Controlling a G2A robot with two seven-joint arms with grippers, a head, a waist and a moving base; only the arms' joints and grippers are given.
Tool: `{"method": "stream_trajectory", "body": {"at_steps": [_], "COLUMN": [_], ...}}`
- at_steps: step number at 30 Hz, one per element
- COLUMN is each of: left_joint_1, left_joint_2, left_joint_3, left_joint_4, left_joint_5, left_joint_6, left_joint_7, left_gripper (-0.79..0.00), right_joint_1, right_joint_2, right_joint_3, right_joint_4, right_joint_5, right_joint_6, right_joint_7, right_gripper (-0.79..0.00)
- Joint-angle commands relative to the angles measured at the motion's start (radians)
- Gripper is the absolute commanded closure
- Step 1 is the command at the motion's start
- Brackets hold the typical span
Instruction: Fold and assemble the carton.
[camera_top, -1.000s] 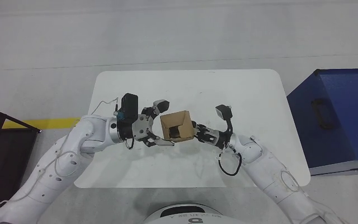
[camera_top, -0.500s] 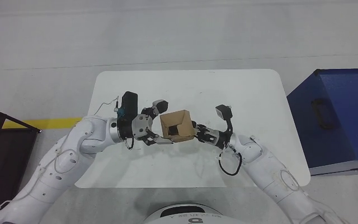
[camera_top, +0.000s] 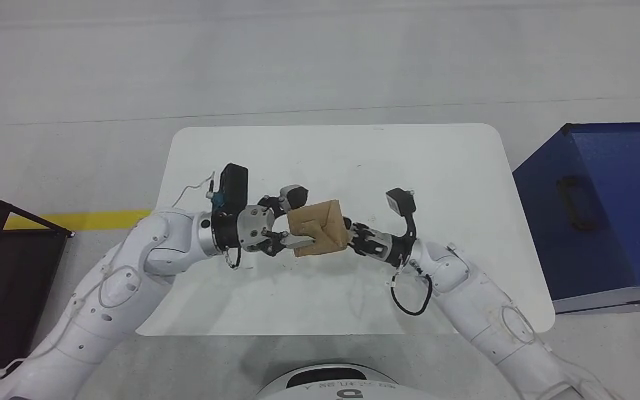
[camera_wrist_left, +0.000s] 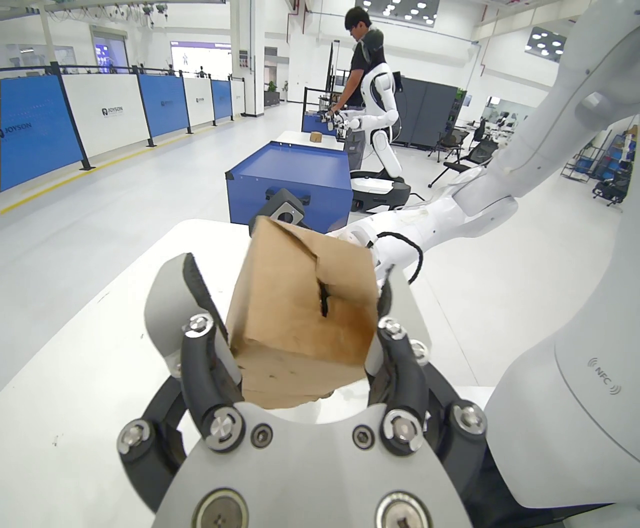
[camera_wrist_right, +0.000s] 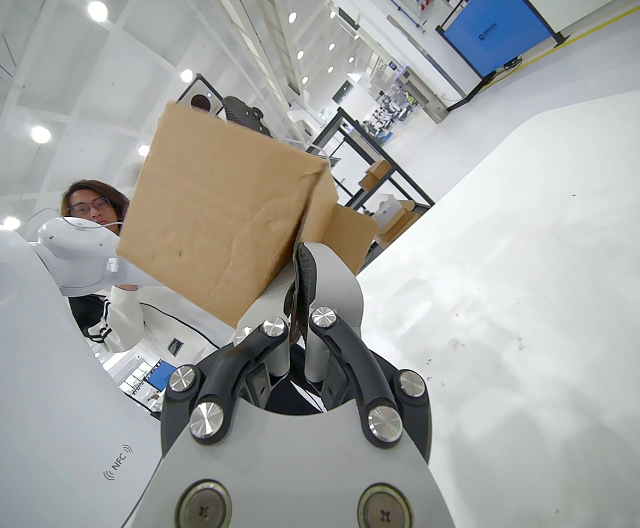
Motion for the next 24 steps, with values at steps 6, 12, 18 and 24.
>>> {"method": "stream_trajectory", "body": {"at_steps": [6, 12, 18, 24], "left_joint_1": [0.007, 0.010, 0.011, 0.018], "left_joint_2": [-0.007, -0.011, -0.014, -0.016], "left_joint_3": [-0.011, -0.020, -0.029, -0.042], "left_joint_4": [0.003, 0.002, 0.000, -0.005], "left_joint_5": [-0.001, -0.005, -0.017, -0.041], "left_joint_6": [-0.003, -0.006, -0.007, 0.023], "left_joint_7": [-0.012, -0.038, -0.079, -0.115], "left_gripper": [-0.376, -0.548, -0.634, -0.686], "right_joint_1": [0.008, 0.010, 0.003, -0.019], "right_joint_2": [-0.001, -0.001, 0.001, 0.004], "right_joint_3": [-0.007, -0.008, 0.001, 0.017], "right_joint_4": [-0.002, -0.003, -0.012, -0.056], "right_joint_5": [-0.003, -0.007, -0.027, -0.095], "right_joint_6": [0.013, 0.018, 0.023, 0.016], "right_joint_7": [0.003, 0.001, -0.011, -0.040], "right_gripper": [0.000, 0.000, 0.000, 0.000]}}
